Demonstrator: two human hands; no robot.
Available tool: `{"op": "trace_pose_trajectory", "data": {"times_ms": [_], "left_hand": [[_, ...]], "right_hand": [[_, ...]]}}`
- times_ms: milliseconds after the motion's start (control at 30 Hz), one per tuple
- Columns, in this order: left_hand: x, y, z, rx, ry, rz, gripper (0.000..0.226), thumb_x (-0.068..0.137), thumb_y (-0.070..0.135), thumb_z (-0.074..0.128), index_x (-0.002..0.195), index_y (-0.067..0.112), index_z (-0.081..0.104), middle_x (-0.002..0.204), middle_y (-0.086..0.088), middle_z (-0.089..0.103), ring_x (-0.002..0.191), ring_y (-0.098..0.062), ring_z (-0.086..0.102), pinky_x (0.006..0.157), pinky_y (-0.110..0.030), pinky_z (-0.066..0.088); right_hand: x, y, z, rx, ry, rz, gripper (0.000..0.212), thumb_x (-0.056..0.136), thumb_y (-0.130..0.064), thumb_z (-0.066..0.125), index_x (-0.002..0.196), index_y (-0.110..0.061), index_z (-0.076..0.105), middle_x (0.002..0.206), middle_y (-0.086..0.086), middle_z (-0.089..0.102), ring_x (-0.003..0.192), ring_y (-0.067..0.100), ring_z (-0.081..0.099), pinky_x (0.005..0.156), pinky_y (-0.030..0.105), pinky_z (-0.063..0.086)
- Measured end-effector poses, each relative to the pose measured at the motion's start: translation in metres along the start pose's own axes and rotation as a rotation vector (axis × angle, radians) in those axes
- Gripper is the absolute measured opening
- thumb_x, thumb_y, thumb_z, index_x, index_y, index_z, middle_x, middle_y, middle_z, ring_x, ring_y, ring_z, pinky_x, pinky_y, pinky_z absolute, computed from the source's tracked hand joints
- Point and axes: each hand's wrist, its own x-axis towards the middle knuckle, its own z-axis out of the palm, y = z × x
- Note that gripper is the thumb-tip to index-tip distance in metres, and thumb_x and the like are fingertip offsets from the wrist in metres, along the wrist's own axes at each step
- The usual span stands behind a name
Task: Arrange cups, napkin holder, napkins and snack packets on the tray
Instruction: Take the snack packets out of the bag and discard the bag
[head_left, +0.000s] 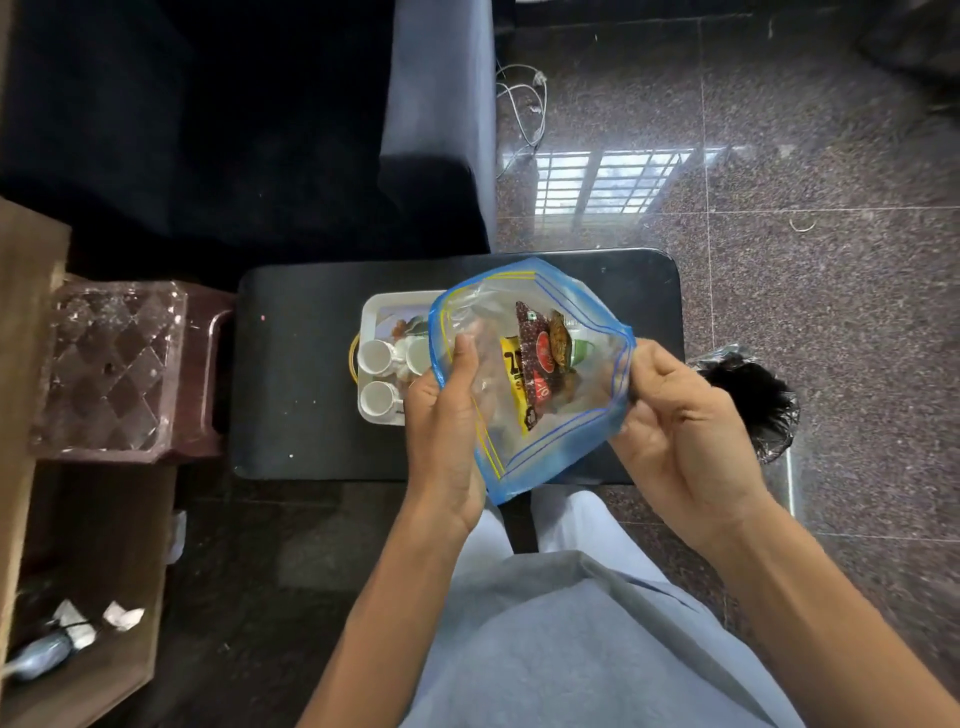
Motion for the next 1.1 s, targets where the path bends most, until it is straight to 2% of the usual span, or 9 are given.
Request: {"op": "trace_pose_trajectory", "data": {"times_ms": [167,233,300,367,467,567,800,967,1100], "left_hand": [[-0.014,-0.007,0.001,-0.04,-0.094,0.017,0.034,0.107,0.024,0.047,0.132,0.01,0.064,0.137,-0.005,0.068,0.129,-0.015,0.064,0.108,-0.029,0.05],[-0.019,-0.008,-0.002,-0.015,-0.106,0.042,0.032,0.107,0.024,0.047,0.13,0.011,0.065,0.135,-0.001,0.069,0.128,-0.012,0.064,0.109,-0.025,0.048],[-0.02,-0.008,-0.005,0.012,-0.123,0.066,0.029,0.106,0.024,0.048,0.125,0.016,0.068,0.131,0.005,0.07,0.124,-0.008,0.065,0.102,-0.018,0.051],[-0.021,-0.008,-0.008,0.023,-0.128,0.072,0.027,0.105,0.023,0.049,0.122,0.018,0.069,0.128,0.01,0.071,0.122,-0.005,0.066,0.094,-0.013,0.053],[-0.023,-0.012,-0.01,0.058,-0.105,0.073,0.026,0.105,0.023,0.05,0.121,0.019,0.07,0.125,0.007,0.073,0.118,-0.006,0.069,0.089,-0.014,0.054],[-0.026,-0.021,-0.012,0.143,-0.046,0.094,0.018,0.099,0.034,0.062,0.092,0.025,0.076,0.101,-0.003,0.073,0.101,-0.016,0.066,0.09,-0.031,0.051],[-0.038,-0.034,-0.005,0.125,-0.077,0.058,0.022,0.089,0.039,0.063,0.083,0.03,0.082,0.095,0.003,0.075,0.097,-0.013,0.066,0.088,-0.03,0.055],[-0.045,-0.04,0.0,0.132,-0.069,0.058,0.025,0.089,0.042,0.063,0.083,0.024,0.08,0.092,-0.007,0.071,0.092,-0.02,0.06,0.083,-0.04,0.052],[-0.046,-0.039,0.001,0.102,-0.074,0.055,0.022,0.089,0.04,0.063,0.083,0.029,0.081,0.093,-0.001,0.069,0.095,-0.018,0.059,0.086,-0.036,0.05]], "right_hand": [[-0.017,0.004,-0.029,-0.645,0.321,-0.047,0.035,0.101,-0.024,0.053,0.071,-0.022,0.07,0.072,0.0,0.069,0.068,0.011,0.062,0.067,0.027,0.044],[-0.021,0.002,-0.03,-1.061,0.425,-0.243,0.023,0.098,-0.03,0.059,0.079,-0.024,0.069,0.073,-0.006,0.07,0.068,0.002,0.062,0.069,0.018,0.046],[-0.022,-0.006,-0.014,-1.362,0.378,-0.606,0.008,0.095,-0.025,0.065,0.089,-0.024,0.069,0.082,-0.012,0.069,0.075,-0.003,0.062,0.072,0.005,0.042],[-0.014,-0.012,0.008,-1.524,0.096,-0.786,0.009,0.089,-0.01,0.068,0.095,-0.014,0.073,0.089,-0.005,0.071,0.08,0.003,0.064,0.077,0.012,0.048],[0.014,-0.003,0.039,-1.99,-0.346,-0.494,0.028,0.083,0.003,0.058,0.104,-0.011,0.07,0.099,0.007,0.071,0.092,0.03,0.068,0.076,0.037,0.055],[0.042,0.018,0.048,-2.416,-0.523,-0.412,0.021,0.09,0.003,0.048,0.102,-0.007,0.061,0.097,0.011,0.067,0.089,0.031,0.069,0.061,0.033,0.045],[0.076,0.045,0.012,-2.921,-0.36,-0.282,0.028,0.095,0.002,0.039,0.106,-0.01,0.061,0.1,0.006,0.062,0.095,0.02,0.063,0.064,0.029,0.036],[0.082,0.059,-0.014,-2.999,-0.285,-0.347,0.03,0.1,-0.005,0.037,0.127,-0.003,0.049,0.117,0.012,0.054,0.108,0.023,0.055,0.072,0.029,0.038],[0.083,0.054,-0.016,-2.96,-0.295,-0.321,0.027,0.102,-0.007,0.037,0.117,-0.019,0.056,0.11,-0.004,0.06,0.094,0.009,0.057,0.054,0.022,0.026]]}}
